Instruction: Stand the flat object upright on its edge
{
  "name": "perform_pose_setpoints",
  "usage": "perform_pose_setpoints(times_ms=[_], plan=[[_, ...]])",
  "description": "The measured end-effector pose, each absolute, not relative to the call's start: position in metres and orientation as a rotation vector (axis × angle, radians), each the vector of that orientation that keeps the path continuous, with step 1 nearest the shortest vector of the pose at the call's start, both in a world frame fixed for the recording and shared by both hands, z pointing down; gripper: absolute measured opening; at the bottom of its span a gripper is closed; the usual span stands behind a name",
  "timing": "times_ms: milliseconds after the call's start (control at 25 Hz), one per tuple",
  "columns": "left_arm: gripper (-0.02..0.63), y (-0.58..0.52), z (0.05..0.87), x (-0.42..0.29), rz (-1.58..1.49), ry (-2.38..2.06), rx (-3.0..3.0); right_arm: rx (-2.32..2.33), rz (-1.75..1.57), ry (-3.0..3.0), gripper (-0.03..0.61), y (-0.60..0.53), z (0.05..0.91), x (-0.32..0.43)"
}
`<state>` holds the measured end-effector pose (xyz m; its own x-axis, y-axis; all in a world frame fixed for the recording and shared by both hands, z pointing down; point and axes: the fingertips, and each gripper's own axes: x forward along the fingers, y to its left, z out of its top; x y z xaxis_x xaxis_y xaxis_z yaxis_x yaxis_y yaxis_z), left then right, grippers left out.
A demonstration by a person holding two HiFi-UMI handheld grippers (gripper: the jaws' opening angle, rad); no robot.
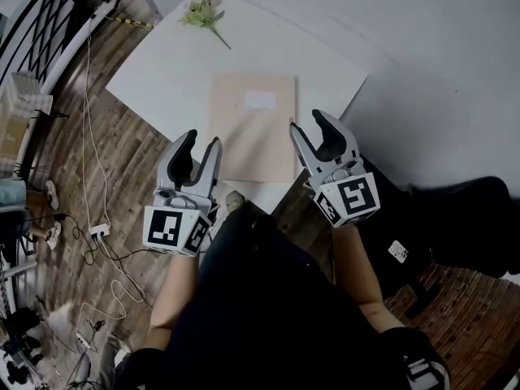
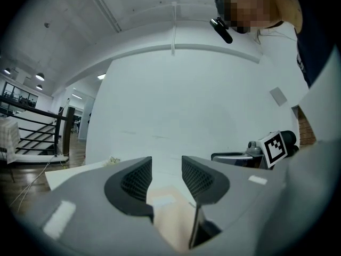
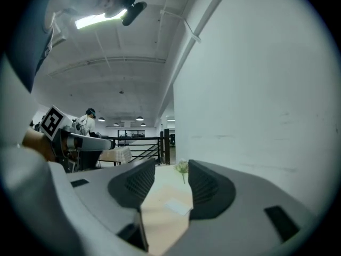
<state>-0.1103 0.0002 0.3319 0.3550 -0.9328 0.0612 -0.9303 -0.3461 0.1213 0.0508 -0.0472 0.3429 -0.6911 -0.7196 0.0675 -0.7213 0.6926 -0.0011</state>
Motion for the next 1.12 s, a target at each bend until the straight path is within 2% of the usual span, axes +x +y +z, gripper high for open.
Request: perform_pose_setpoints(times_ms=[240,680,1120], plan=[[0.172,-0.021,0.368,-0.123,0.001,-1.581,2.428,1.204,0.116,-2.786,0.181,-0.059,0.375,0.043],[0.236,-0.078,0.452,-0.141,0.168,-1.297,2.369,1.255,0.37,-2.581,0.228,-0.098,0.454,0.039],[0.335,-0.098,0.535,-0.15,0.336,-1.062,2.15,1.212,0.747,-2.416,0.296,-0.106,0.524,0.042]])
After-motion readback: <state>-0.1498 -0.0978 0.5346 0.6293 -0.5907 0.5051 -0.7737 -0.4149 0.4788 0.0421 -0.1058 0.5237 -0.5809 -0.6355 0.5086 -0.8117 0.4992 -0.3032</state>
